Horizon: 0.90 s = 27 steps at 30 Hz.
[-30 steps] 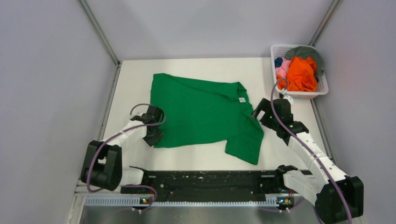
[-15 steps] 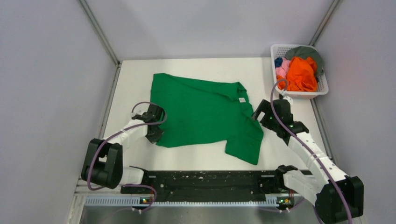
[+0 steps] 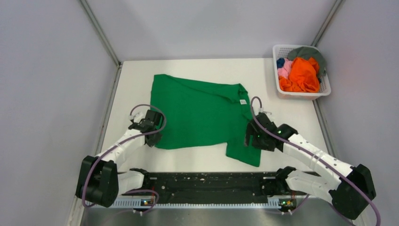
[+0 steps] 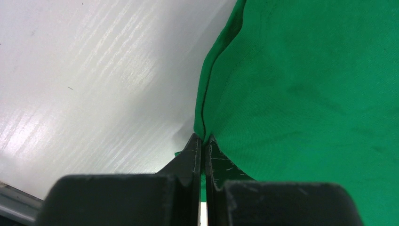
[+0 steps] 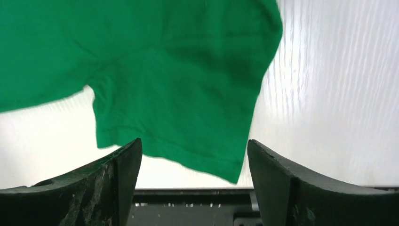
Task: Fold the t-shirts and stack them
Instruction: Flatten out the tshirt
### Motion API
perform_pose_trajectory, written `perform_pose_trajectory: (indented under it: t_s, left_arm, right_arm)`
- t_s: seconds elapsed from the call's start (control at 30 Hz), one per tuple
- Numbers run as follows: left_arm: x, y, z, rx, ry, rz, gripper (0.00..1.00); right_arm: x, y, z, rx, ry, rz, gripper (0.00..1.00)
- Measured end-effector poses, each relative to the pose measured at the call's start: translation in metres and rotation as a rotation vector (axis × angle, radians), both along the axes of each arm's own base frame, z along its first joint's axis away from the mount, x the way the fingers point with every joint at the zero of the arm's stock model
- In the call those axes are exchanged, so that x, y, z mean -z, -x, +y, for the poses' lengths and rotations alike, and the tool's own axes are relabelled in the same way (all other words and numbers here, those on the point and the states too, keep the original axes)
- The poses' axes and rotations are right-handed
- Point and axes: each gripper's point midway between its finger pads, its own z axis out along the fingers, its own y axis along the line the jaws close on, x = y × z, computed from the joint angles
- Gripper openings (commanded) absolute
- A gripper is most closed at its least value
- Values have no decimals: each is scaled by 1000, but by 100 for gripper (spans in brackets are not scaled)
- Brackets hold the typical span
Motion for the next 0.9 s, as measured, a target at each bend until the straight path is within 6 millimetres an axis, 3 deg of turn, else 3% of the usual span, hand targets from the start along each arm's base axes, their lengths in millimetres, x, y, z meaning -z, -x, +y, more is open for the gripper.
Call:
perform_pose_trajectory:
  t_s: [0.13,0.3,0.4,0.6,0.73,0.9]
  left_arm:
    - [0,1,3,-1,-14,-2,0]
    - [3,4,5,-3,-22,4,0]
    - [3,4,5,-3,-22,2,0]
    - [0,3,4,0,-16,-13,0]
    - [-4,2,2,4,-2,-31,0]
    - [-9,5,-3,25,27,-40,0]
  right_arm:
    - [14,26,0,-2,18,80,70]
    - [45,58,-18,48,67,199,54]
    - [54,67,-20,61,65,234,49]
    - [65,68,-12,66,29,251,32]
    - [66,65,-8,70,14,243,2]
    - [63,48,1,84,-26,175,0]
